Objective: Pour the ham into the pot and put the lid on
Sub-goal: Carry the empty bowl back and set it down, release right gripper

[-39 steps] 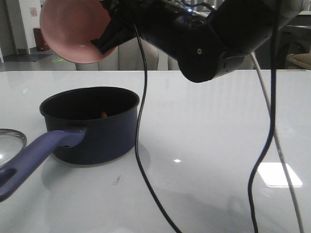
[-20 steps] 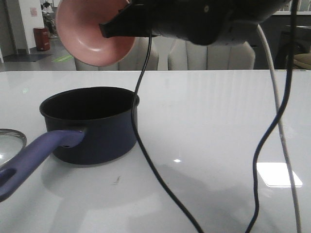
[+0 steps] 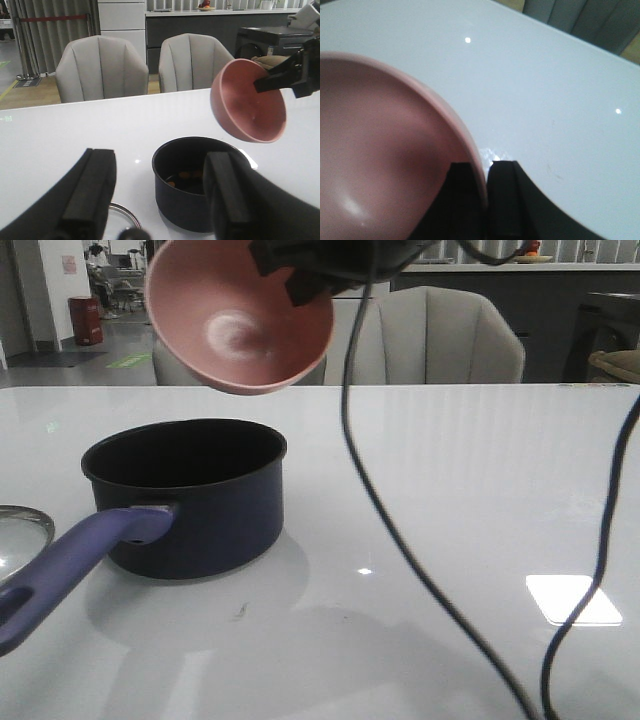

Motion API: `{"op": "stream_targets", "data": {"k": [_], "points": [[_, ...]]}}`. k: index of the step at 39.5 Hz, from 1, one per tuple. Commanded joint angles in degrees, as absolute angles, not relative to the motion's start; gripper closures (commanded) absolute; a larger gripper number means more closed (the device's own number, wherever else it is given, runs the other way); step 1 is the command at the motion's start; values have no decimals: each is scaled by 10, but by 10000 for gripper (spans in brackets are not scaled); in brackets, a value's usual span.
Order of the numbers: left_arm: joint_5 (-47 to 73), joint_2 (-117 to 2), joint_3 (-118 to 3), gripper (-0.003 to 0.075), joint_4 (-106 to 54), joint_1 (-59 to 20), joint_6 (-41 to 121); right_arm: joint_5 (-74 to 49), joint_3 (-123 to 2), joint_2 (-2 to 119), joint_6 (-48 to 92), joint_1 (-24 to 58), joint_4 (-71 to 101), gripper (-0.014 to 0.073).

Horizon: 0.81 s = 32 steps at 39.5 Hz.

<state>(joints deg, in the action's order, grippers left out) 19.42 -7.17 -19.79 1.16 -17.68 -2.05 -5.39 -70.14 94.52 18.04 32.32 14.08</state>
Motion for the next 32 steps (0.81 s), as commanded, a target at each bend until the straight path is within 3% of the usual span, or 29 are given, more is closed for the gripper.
{"op": "stream_targets", "data": {"k": [1, 21, 32], "points": [[151, -79, -213, 297, 12, -181, -22, -95, -720, 896, 179, 284, 145, 456], [151, -79, -213, 297, 12, -181, -22, -358, -718, 904, 55, 57, 118, 456], [151, -79, -213, 297, 12, -181, -22, -410, -718, 978, 56, 31, 118, 456]]}}
